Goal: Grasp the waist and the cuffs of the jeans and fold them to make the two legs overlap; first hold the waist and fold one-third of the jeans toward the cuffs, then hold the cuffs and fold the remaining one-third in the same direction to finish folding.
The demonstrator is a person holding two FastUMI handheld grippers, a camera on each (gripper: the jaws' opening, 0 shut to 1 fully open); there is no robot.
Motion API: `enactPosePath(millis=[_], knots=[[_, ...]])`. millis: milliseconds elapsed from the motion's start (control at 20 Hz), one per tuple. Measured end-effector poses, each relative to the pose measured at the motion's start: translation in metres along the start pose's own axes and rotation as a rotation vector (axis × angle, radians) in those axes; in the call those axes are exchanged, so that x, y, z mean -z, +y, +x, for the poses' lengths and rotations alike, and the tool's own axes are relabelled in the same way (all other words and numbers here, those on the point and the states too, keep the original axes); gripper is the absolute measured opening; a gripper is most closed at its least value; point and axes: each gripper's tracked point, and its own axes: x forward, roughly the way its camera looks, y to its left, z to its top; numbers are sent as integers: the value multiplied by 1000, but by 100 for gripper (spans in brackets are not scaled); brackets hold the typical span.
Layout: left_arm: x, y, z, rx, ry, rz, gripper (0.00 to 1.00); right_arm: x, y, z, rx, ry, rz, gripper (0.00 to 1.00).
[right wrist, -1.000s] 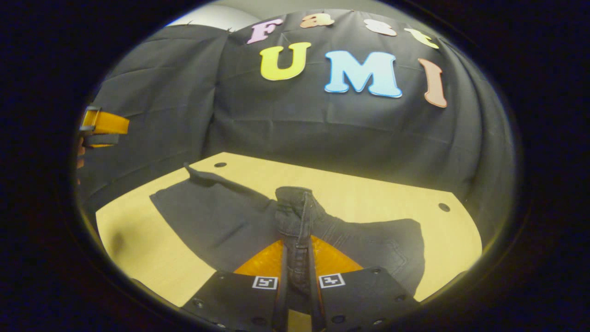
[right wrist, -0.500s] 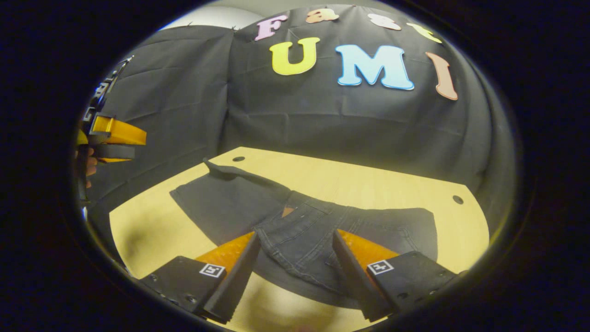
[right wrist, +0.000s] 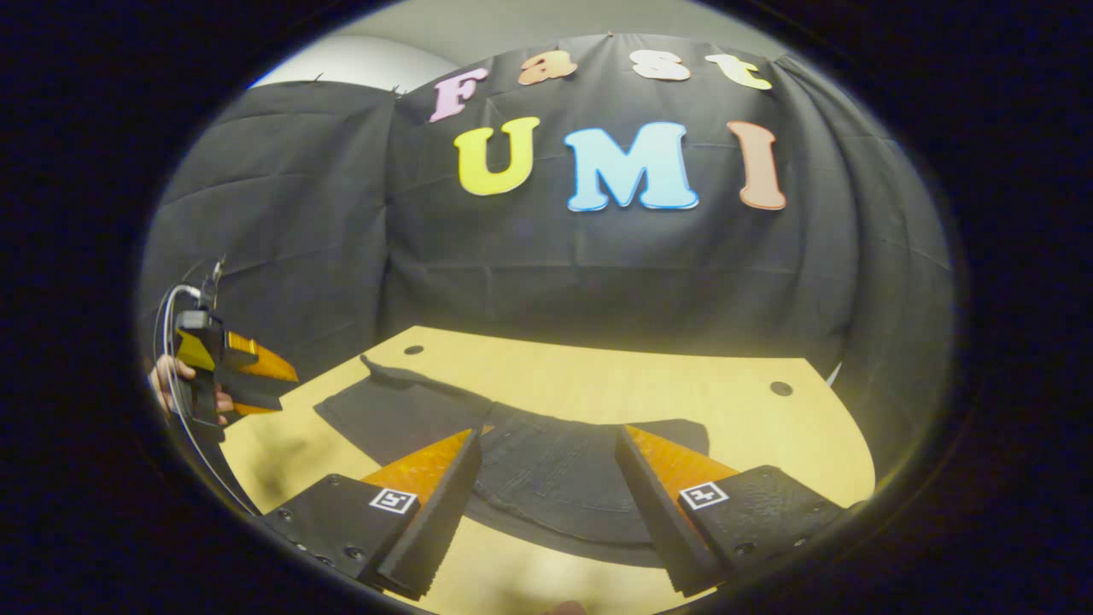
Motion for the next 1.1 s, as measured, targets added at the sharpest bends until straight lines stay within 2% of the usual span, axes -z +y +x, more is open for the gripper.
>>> enactPosePath(millis=[150, 200, 300, 400, 450, 600, 700, 850, 900, 950, 1100], knots=[[-7, 21, 17, -28, 39, -130, 96, -19, -22, -17, 59, -28, 58, 95], [-10, 29, 26, -37, 56, -179, 100, -20, -29, -21, 84, -28, 65, 95], [-15, 36, 42, -39, 81, -290, 96, -18, -42, -29, 129, -17, 67, 94], [-14, 43, 57, -39, 95, -355, 96, -13, -49, -37, 163, 1, 71, 93], [-13, 49, 69, -54, 96, -368, 93, -13, -53, -40, 181, 8, 79, 92], [-14, 53, 87, -51, 102, -385, 100, -23, -59, -46, 221, -13, 122, 92], [-9, 55, 95, -47, 112, -393, 96, -32, -66, -50, 257, -46, 168, 93], [-14, 45, 108, -11, 112, -397, 95, -34, -78, -52, 309, -62, 192, 92], [-15, 43, 110, -3, 117, -394, 89, -32, -81, -53, 326, -54, 188, 92], [-17, 40, 115, 9, 121, -391, 95, -30, -85, -53, 338, -45, 185, 93], [-22, 31, 124, 68, 138, -427, 95, -26, -90, -54, 368, -26, 185, 93]])
